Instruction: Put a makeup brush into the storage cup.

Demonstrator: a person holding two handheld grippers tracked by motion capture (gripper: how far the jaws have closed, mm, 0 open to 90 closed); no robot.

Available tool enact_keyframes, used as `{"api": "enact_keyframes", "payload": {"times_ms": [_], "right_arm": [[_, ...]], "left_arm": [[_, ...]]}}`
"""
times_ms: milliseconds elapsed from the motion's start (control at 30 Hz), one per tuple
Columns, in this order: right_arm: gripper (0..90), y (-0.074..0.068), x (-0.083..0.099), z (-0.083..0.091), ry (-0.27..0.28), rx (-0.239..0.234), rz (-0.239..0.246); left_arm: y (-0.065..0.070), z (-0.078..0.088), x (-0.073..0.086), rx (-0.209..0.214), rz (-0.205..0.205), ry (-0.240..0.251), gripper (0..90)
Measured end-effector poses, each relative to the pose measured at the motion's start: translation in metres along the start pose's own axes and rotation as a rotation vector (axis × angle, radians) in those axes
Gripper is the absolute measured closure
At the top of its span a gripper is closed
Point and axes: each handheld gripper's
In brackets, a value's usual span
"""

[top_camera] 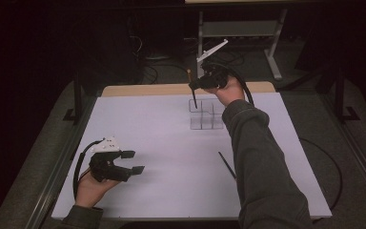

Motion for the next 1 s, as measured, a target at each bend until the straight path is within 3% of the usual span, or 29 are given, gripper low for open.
{"api": "enact_keyframes", "payload": {"times_ms": [33, 167, 267, 300, 367, 633, 700, 767, 867, 1000], "right_arm": [[82.6, -0.002, 0.000, 0.000, 0.000, -0.004, -0.033], [82.5, 0.001, 0.002, -0.002, -0.003, -0.004, -0.002], [82.5, 0.000, 0.005, -0.003, -0.009, -0.004, -0.037], [82.5, 0.003, 0.007, -0.004, -0.005, -0.002, -0.015], [82.5, 0.003, 0.009, -0.004, -0.006, -0.002, -0.039], [82.5, 0.005, 0.012, -0.004, 0.003, 0.003, -0.028], [82.5, 0.003, 0.012, -0.004, -0.001, -0.001, -0.055], [82.5, 0.005, 0.014, -0.006, -0.002, 0.006, -0.033], [82.5, 0.004, 0.014, -0.006, -0.001, 0.006, -0.060], [82.5, 0.003, 0.016, -0.008, -0.002, 0.008, -0.059]], "left_arm": [[0.000, 0.000, 0.000, 0.000, -0.006, -0.003, 28.5], [-0.001, 0.000, 0.000, -0.001, -0.009, -0.008, 28.4], [0.000, 0.000, 0.001, 0.001, -0.004, -0.013, 28.3], [0.000, 0.000, 0.000, 0.001, -0.008, -0.017, 28.3], [0.000, -0.001, 0.001, 0.000, -0.006, -0.017, 28.2], [0.001, -0.003, 0.000, 0.003, -0.011, -0.023, 28.1], [0.002, -0.002, -0.001, 0.002, -0.016, -0.017, 28.1], [0.002, -0.002, -0.002, 0.001, -0.022, -0.020, 28.1], [0.003, -0.002, -0.001, 0.000, -0.002, -0.011, 28.1], [0.003, -0.003, 0.000, 0.002, 0.001, -0.010, 28.1]]}}
Point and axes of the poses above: each handheld gripper's, and its own axes: z roughly backward along the jaws, x roughly out of its underside, y roughly to its right, and after that the axes turned 13 degrees about -z, right-handed
